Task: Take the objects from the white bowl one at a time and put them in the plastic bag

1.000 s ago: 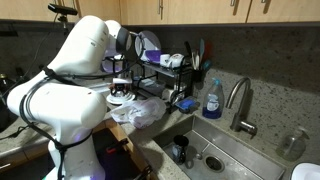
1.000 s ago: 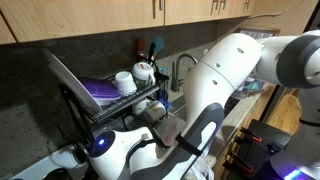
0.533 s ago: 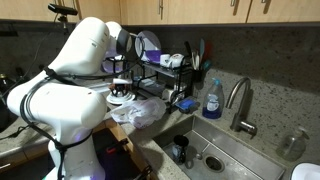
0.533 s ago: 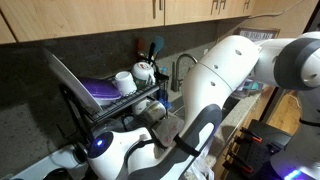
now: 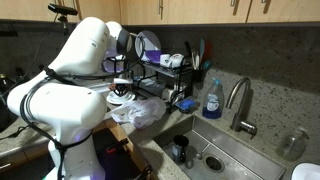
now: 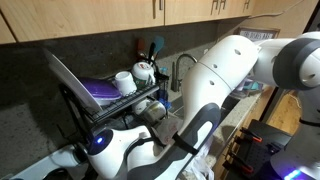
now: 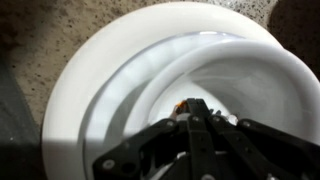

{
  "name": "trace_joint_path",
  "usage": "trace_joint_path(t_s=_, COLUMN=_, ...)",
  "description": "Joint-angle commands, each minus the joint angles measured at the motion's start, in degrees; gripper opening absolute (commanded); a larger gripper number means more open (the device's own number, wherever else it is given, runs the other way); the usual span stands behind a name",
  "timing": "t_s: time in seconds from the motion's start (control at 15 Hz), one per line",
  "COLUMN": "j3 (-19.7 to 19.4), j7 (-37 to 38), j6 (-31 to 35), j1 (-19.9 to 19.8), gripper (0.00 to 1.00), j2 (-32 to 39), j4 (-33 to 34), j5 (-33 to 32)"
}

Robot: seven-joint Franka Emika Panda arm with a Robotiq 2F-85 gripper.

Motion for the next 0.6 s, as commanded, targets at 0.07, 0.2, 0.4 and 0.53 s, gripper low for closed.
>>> trace_joint_path(t_s=0.07, j3=-0.6, j7=3.8, j6=-0.5, j1=-0.1, gripper=0.04, j2=-2.8, j4=-1.9, j5=0.4)
trace_joint_path(t_s=0.2, j3=-0.7, j7=4.9, j6=-0.4, j1=-0.4, gripper=0.04, j2=-4.2, j4=-2.7, j5=0.5)
trace_joint_path(t_s=0.4, j3=-0.7, j7=6.1, j6=-0.2, j1=-0.8, gripper=0.04, j2=-6.0, j4=-3.3, j5=0.6)
trace_joint_path(t_s=0.53, j3=-0.7, j7=7.0, j6=-0.2, j1=-0.9, gripper=0.03, j2=-6.9, j4=-3.5, j5=0.5)
